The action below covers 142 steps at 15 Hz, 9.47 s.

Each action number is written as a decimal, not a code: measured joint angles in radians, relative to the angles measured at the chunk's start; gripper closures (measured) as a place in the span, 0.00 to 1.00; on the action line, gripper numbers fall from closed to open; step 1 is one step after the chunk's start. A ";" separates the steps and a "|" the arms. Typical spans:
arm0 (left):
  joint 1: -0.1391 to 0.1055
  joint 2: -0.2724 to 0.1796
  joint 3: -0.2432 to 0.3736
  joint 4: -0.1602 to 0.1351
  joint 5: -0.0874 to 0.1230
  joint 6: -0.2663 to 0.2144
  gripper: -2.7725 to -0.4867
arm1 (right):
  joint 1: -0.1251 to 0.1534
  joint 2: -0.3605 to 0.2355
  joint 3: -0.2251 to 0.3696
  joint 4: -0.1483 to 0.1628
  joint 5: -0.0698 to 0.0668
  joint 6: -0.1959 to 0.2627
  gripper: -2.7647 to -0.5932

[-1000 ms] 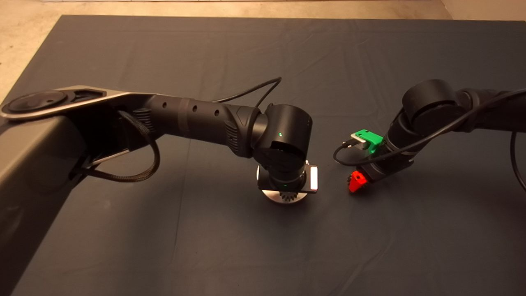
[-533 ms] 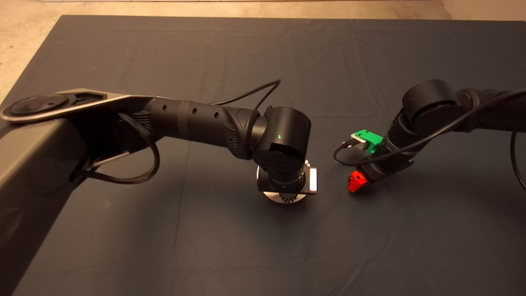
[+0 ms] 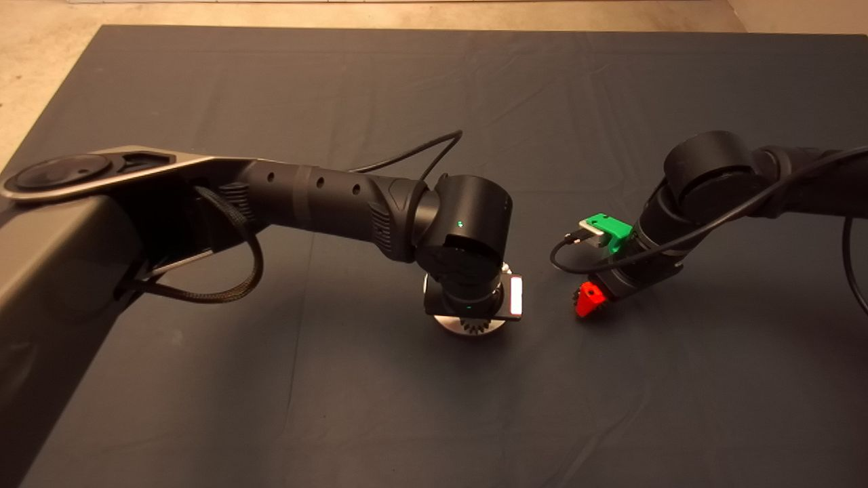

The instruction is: Install three planetary gears onto the carrier pins

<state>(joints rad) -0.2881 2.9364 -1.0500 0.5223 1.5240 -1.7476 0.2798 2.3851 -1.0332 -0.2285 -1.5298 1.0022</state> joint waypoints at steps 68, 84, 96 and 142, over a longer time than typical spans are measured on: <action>-0.003 -0.047 0.018 0.004 -0.008 0.053 0.84 | -0.023 0.000 0.000 -0.010 0.000 0.000 0.00; -0.003 -0.047 0.039 0.006 0.001 0.054 0.85 | -0.023 0.000 0.000 -0.011 0.000 0.000 0.00; -0.002 -0.047 0.049 0.063 0.002 0.055 0.85 | -0.023 0.000 0.000 -0.011 0.000 0.000 0.00; 0.025 -0.070 0.116 0.160 0.003 0.124 0.85 | -0.033 0.000 0.000 -0.014 0.000 -0.003 0.00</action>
<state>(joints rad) -0.2634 2.8662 -0.9336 0.6821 1.5272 -1.6240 0.2469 2.3851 -1.0334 -0.2430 -1.5298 0.9991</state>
